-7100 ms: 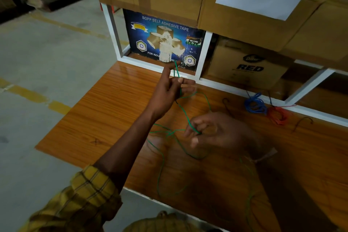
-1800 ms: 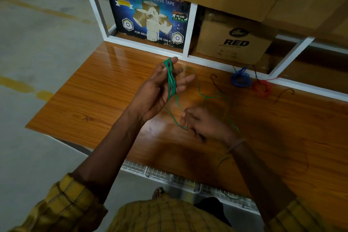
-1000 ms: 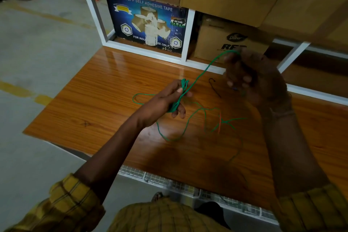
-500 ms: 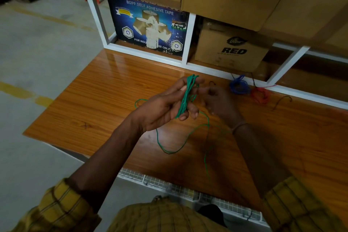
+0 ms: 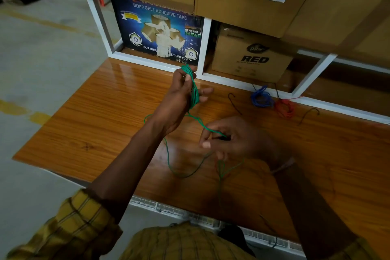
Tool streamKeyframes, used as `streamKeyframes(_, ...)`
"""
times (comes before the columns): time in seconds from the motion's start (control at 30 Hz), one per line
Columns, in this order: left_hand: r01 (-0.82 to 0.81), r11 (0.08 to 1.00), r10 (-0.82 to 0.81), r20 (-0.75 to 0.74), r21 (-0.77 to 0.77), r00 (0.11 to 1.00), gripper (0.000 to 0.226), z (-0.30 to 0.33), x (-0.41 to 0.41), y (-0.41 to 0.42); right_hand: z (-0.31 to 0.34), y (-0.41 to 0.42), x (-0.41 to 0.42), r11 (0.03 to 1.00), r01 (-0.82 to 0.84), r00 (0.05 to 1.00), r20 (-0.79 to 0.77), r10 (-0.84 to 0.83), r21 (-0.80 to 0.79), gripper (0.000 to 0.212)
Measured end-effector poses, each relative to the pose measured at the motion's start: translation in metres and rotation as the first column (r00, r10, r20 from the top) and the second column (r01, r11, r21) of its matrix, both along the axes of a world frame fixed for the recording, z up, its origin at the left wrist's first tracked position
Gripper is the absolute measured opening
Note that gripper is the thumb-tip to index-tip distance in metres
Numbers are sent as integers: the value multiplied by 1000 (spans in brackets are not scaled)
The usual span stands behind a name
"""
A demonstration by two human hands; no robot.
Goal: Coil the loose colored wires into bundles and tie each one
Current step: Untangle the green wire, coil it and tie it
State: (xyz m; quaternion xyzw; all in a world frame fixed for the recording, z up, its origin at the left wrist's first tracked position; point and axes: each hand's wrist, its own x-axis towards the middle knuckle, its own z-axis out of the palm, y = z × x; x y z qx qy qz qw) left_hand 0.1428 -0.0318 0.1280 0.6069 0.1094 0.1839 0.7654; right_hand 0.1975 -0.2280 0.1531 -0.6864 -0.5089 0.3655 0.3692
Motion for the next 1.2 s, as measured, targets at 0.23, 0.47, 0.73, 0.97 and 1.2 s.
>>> streamKeyframes(0.23,80,966,-54,-109,246,993,27,-6,0,-9,20,-23,52,936,-34,844,-491,215,350,35)
streamKeyframes(0.47,290,944,-279,-86,160,956,33,3,4,-32,44,-22,103,886,176,662,-717,216,430,32)
streamKeyframes(0.73,484,873,-479,-73,62,875,41,20,8,-53,41,-6,155,893,420,844,-429,-321,160,27)
streamKeyframes(0.97,507,827,-470,196,-244,861,42,35,26,-56,-1,-9,137,951,310,900,-321,-296,-7,32)
streamKeyframes(1.2,376,816,-272,282,-438,920,39,22,50,-61,-38,-19,80,956,285,950,157,-271,-73,18)
